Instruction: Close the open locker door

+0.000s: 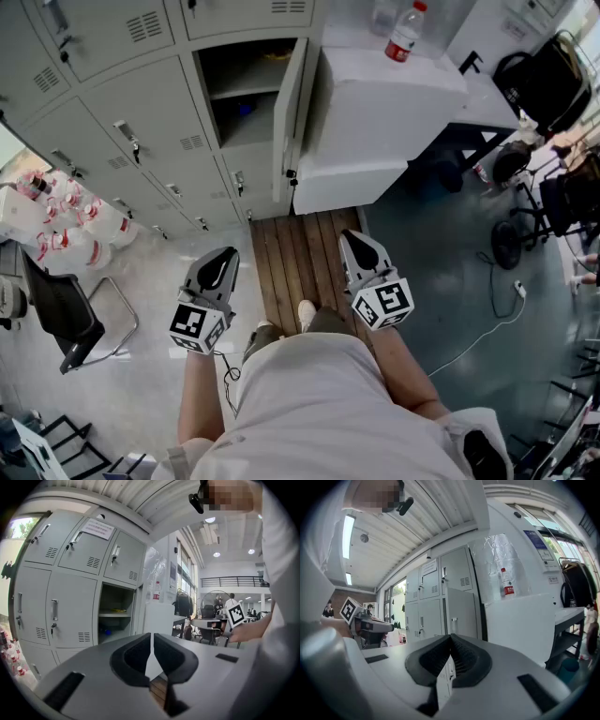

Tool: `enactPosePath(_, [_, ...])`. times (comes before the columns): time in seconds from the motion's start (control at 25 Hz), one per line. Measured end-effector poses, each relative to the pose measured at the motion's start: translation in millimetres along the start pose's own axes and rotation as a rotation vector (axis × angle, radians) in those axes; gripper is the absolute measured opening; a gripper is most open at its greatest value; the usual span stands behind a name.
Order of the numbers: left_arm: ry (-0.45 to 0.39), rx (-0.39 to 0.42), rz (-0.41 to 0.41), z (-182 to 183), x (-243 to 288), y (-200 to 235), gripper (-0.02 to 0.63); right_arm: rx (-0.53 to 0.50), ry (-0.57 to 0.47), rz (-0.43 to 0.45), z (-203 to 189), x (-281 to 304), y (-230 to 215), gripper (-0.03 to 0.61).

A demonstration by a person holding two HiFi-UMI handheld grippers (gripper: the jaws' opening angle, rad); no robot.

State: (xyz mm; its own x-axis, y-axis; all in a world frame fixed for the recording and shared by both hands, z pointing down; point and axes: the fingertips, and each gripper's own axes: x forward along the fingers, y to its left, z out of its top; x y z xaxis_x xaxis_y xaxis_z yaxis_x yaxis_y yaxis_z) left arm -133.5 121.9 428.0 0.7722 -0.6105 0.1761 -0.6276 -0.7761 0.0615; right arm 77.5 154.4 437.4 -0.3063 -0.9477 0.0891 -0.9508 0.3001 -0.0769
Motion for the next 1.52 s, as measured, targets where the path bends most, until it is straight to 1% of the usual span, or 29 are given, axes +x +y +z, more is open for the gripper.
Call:
enactPosePath(0.2, [0.001,-0.007,-0.006,-3,-9,10,0.023,0.002,0.002,-0.011,-1,3,11,0.012])
enactPosePath(0.4, [0.0,-0.009,-0.037,-6,-10,17,0.023,0.022,-0.009,-0.038,-2,6,16,0.012])
enactPosePath(0.6, [-0.001,-0.002,-0.061,-5,6,22,0.028,0.028,0.0,-0.082,-4,11,-2,0.012])
enactPosePath(0.8, [0.005,-0.001,-0.067,-1,39,29,0.038,0.034,0.004,-0.084,-2,31,-35,0.012])
enactPosePath(0.96, [-0.002,0.0,-0.048,6,76,35,0.048,0.037,0.014,-0.04,-1,61,-68,0.012])
enactPosePath(1.2, [-0.013,0.009,-0.024,18,131,27,0.072,0.049,0.015,0.072,2,115,-110,0.012])
enactPosePath(1.36, [0.004,0.004,0.019,21,159,28,0.093,0.058,0.013,0.15,9,144,-127,0.012])
enactPosePath(1.52, [0.02,-0.02,0.08,22,175,35,0.11,0.074,0.019,0.219,9,160,-137,0.012])
